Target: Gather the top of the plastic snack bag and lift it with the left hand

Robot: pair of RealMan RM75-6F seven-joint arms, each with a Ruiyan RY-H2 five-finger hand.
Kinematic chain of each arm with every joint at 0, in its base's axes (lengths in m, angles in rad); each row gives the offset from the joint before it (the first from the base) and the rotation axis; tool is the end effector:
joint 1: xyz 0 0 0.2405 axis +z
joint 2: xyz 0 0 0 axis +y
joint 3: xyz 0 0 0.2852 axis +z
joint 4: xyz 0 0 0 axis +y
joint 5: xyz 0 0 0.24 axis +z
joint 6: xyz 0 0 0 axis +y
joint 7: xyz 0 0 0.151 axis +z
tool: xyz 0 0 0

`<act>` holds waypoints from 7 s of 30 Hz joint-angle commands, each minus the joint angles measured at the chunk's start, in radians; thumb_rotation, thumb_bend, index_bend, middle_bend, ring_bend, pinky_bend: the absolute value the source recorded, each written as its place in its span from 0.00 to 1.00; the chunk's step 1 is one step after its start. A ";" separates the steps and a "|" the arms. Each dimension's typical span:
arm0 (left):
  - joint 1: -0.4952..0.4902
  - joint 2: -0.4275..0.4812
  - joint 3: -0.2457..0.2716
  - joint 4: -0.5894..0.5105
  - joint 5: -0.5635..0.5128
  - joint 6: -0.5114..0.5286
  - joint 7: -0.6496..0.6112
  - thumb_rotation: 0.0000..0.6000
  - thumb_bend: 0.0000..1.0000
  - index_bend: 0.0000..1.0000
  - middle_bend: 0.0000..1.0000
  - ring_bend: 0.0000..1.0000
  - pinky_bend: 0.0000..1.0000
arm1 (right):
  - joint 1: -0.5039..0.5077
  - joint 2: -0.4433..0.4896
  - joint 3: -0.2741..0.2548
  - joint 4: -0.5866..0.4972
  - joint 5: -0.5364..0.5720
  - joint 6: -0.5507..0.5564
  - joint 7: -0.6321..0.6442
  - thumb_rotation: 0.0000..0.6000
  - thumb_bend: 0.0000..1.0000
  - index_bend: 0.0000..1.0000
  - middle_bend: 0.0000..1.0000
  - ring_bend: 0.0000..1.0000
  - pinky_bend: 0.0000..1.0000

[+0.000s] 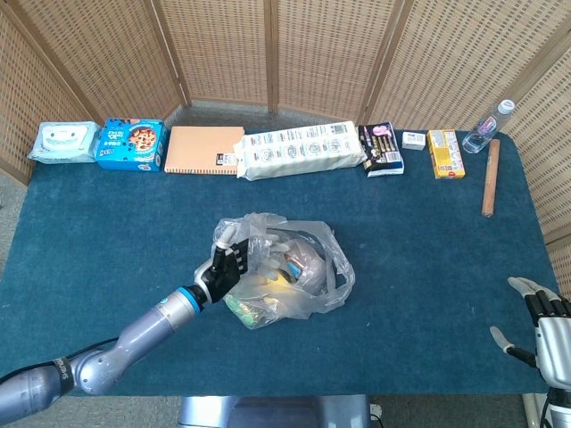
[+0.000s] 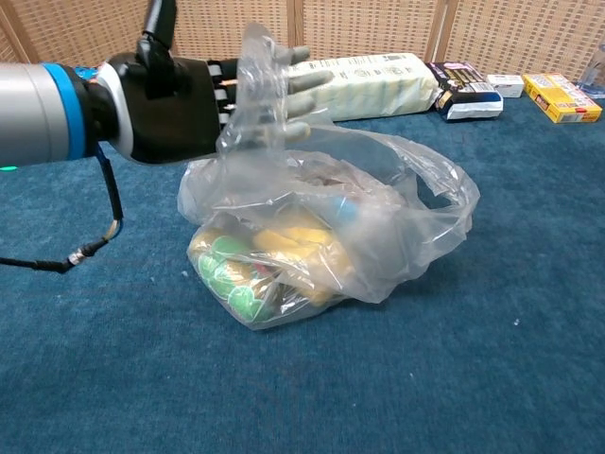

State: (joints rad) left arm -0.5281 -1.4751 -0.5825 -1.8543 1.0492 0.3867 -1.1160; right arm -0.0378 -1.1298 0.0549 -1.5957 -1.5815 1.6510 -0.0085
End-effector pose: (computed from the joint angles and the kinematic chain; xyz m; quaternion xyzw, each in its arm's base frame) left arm -0.0767 0.3298 -0.0225 0.2160 0.8712 0.4197 0.1348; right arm -0.3508 -0.1496 0.1609 0.5635 -0.3511 0.4131 0.6233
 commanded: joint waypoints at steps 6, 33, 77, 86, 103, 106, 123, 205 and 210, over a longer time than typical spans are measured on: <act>0.160 0.017 -0.160 -0.013 0.121 -0.149 -0.219 0.00 0.13 0.42 0.50 0.57 0.55 | -0.002 0.001 0.000 -0.005 -0.003 0.004 -0.003 0.87 0.24 0.19 0.23 0.25 0.25; 0.213 -0.009 -0.257 0.091 0.092 -0.424 0.033 0.00 0.13 0.35 0.44 0.50 0.51 | -0.003 0.008 0.001 -0.023 -0.013 0.011 -0.012 0.87 0.24 0.19 0.23 0.25 0.25; 0.378 -0.134 -0.525 0.063 -0.372 -0.662 0.390 0.00 0.27 0.55 0.61 0.65 0.63 | 0.092 -0.020 0.048 -0.039 -0.051 -0.051 0.014 0.87 0.24 0.19 0.23 0.25 0.25; 0.406 -0.122 -0.546 0.076 -0.469 -0.727 0.478 0.00 0.27 0.55 0.61 0.65 0.63 | 0.210 -0.090 0.087 -0.019 -0.073 -0.151 -0.006 0.88 0.17 0.20 0.23 0.25 0.25; 0.376 -0.083 -0.533 0.074 -0.549 -0.729 0.586 0.00 0.27 0.55 0.61 0.65 0.63 | 0.394 -0.291 0.124 0.179 -0.085 -0.254 -0.002 1.00 0.08 0.20 0.23 0.23 0.25; 0.371 -0.080 -0.532 0.074 -0.560 -0.733 0.595 0.00 0.27 0.55 0.61 0.65 0.63 | 0.413 -0.312 0.122 0.208 -0.087 -0.261 -0.007 1.00 0.08 0.20 0.23 0.23 0.25; 0.322 -0.072 -0.520 0.063 -0.595 -0.711 0.634 0.00 0.27 0.55 0.61 0.65 0.63 | 0.528 -0.449 0.117 0.330 -0.105 -0.282 0.014 1.00 0.07 0.20 0.23 0.23 0.25; 0.339 -0.085 -0.515 0.177 -0.671 -0.832 0.792 0.00 0.28 0.55 0.61 0.65 0.62 | 0.709 -0.351 0.079 0.353 -0.102 -0.383 -0.022 1.00 0.16 0.26 0.29 0.25 0.22; 0.335 -0.084 -0.519 0.178 -0.673 -0.829 0.792 0.00 0.28 0.55 0.61 0.65 0.62 | 0.715 -0.375 0.060 0.392 -0.108 -0.390 -0.020 1.00 0.16 0.26 0.29 0.25 0.22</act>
State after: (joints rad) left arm -0.1924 -1.5593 -1.1009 -1.6765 0.3765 -0.4430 -0.3239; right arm 0.6742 -1.4983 0.1200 -1.2107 -1.6876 1.2642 -0.0308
